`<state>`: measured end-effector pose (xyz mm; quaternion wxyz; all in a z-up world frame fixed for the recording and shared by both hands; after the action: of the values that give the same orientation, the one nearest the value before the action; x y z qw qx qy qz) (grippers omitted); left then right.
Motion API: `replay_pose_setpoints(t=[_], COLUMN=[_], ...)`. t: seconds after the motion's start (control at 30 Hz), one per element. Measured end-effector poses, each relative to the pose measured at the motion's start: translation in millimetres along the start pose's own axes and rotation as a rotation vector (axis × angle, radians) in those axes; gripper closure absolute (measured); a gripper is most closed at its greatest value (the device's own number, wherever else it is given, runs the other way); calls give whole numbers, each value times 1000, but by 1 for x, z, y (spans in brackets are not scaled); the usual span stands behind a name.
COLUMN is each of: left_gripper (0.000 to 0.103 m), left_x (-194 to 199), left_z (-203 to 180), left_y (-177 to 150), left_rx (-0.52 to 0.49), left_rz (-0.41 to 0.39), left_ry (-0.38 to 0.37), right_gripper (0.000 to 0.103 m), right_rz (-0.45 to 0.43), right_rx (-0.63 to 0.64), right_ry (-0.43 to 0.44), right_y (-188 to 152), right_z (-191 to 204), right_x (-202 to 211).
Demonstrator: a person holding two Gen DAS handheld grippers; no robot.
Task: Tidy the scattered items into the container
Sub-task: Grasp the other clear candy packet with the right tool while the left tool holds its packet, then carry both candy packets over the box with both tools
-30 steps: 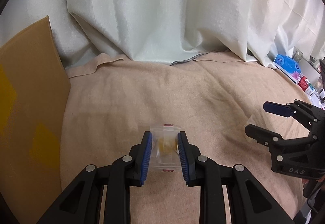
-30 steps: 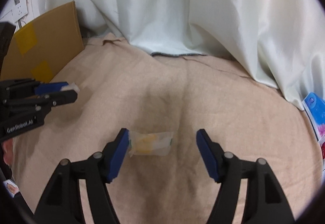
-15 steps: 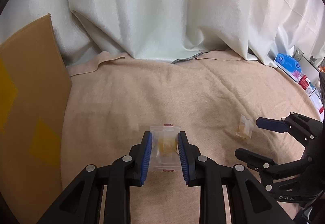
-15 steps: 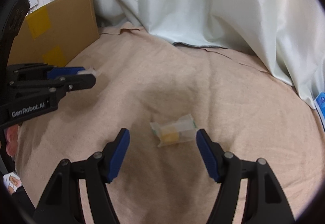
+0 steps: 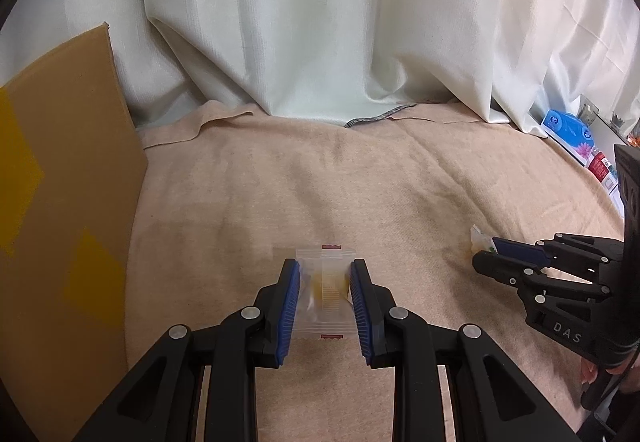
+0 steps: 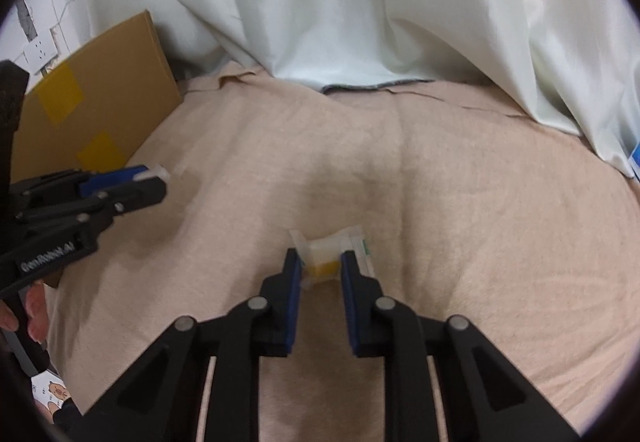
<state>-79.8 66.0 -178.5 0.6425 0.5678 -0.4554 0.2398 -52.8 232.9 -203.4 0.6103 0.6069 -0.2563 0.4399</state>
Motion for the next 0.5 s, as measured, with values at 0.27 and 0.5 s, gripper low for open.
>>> replay_pose_setpoints(t=[0.27,0.5], left_gripper=[76,76], left_x=[18,40], left_z=[3,6], left_y=[5,12], left_rx=[15,29], left_rz=[-33,-68], left_ry=[2,18], right_gripper=[80,80], right_rz=[-110,-179], right_rx=[26,54], right_ry=[23,24], right_y=[17,28], right_z=[17,34], right_x=[48,77])
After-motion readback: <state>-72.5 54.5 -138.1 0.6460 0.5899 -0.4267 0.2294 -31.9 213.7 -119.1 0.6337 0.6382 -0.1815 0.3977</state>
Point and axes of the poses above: each gripper's, at about its wrist camera, not at the fingertips, and x roughly against the way its jaws point, z to its left, y to its top, the point moved 1 cm from there along -x, roughly the way its jaws point, and after that the axes turned 9 degrees about z, right-handed, at the moved point
